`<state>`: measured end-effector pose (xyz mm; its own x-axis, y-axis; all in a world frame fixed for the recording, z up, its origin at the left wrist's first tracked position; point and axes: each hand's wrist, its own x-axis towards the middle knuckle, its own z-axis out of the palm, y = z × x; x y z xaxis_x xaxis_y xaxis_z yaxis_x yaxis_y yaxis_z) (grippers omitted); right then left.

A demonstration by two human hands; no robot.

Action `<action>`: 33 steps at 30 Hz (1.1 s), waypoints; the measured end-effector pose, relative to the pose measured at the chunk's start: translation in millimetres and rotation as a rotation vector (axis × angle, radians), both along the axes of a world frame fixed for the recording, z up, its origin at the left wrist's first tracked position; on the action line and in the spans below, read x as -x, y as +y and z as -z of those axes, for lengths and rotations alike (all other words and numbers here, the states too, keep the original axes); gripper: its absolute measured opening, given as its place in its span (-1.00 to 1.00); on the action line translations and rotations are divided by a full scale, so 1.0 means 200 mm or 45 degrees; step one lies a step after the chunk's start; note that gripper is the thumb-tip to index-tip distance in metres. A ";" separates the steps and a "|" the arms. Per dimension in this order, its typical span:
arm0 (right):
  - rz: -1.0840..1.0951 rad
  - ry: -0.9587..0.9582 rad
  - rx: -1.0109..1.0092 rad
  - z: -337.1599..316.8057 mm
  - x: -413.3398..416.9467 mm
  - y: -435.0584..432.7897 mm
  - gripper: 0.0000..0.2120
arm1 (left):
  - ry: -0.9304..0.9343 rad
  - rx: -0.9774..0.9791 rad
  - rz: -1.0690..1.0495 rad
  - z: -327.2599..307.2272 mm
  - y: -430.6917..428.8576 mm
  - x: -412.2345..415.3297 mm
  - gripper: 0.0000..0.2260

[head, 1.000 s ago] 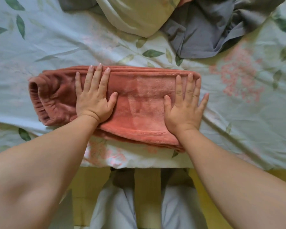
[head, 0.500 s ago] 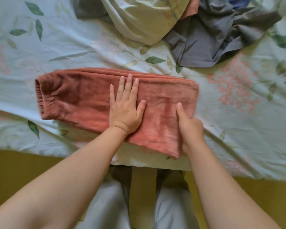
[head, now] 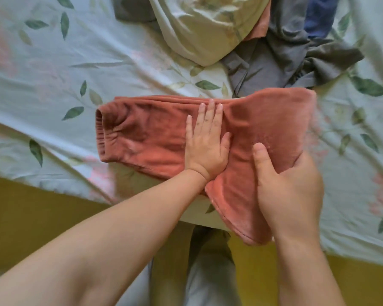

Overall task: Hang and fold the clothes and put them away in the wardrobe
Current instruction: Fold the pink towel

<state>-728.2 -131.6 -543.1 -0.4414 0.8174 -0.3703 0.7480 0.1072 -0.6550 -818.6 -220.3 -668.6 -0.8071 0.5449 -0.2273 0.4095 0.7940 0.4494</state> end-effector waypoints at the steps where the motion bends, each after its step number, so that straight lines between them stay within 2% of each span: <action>1: -0.029 -0.021 -0.072 -0.04 -0.01 -0.01 -0.72 | -0.073 -0.055 -0.022 -0.01 0.06 -0.07 -0.41; 5: -0.280 -0.193 -0.208 -0.12 0.01 -0.12 -0.65 | -0.556 -0.106 -0.250 -0.01 0.13 -0.29 -0.56; 11: -0.362 -0.213 -0.190 -0.14 0.11 -0.21 -0.66 | -0.269 -0.506 -0.136 -0.25 -0.11 -0.01 -0.59; 12: -0.388 -0.210 -0.180 -0.15 0.14 -0.25 -0.66 | -0.159 -0.524 -0.154 -0.27 -0.20 0.04 -0.62; 14: -0.446 -0.214 -0.139 -0.16 0.21 -0.33 -0.68 | 0.194 -0.341 -0.270 -0.30 -0.39 0.16 -0.61; 15: -0.483 -0.220 -0.125 -0.16 0.25 -0.39 -0.69 | 0.303 -0.201 -0.375 -0.30 -0.49 0.23 -0.58; 16: -0.522 -0.226 -0.124 -0.17 0.29 -0.45 -0.71 | 0.294 -0.073 -0.518 -0.30 -0.57 0.30 -0.55; 17: -0.559 -0.228 -0.140 -0.17 0.33 -0.52 -0.72 | 0.152 0.006 -0.675 -0.28 -0.64 0.37 -0.53; 19: -0.623 -0.228 -0.170 -0.15 0.41 -0.65 -0.72 | -0.415 0.007 -0.945 -0.22 -0.71 0.48 -0.52; 21: -0.710 -0.286 -0.141 -0.06 0.50 -0.78 -0.69 | -1.073 -0.262 -1.081 -0.17 -0.74 0.53 -0.66; 23: -0.813 -0.400 -0.076 0.07 0.55 -0.87 -0.66 | -1.489 -0.594 -1.131 -0.12 -0.76 0.53 -0.61; 25: -0.860 -0.466 0.001 0.20 0.56 -0.94 -0.62 | -1.668 -0.788 -1.157 -0.08 -0.80 0.54 -0.57; 26: -0.861 -0.459 0.037 0.25 0.55 -0.96 -0.61 | -1.711 -0.823 -1.132 -0.07 -0.83 0.55 -0.49; 28: -0.847 -0.377 0.092 0.31 0.50 -1.00 -0.59 | -1.836 -0.836 -1.013 -0.06 -0.89 0.56 -0.20; 29: -0.826 -0.324 0.121 0.33 0.48 -1.00 -0.58 | -1.864 -0.822 -0.912 -0.06 -0.91 0.56 -0.14; 30: -0.787 -0.268 0.159 0.34 0.45 -0.99 -0.58 | -1.857 -0.797 -0.754 -0.06 -0.93 0.54 -0.20; 32: -0.658 -0.145 0.264 0.34 0.38 -0.98 -0.65 | -1.809 -0.762 -0.423 -0.06 -0.96 0.52 -0.48; 33: -0.590 -0.092 0.327 0.33 0.34 -0.97 -0.67 | -1.782 -0.750 -0.354 -0.07 -0.97 0.52 -0.51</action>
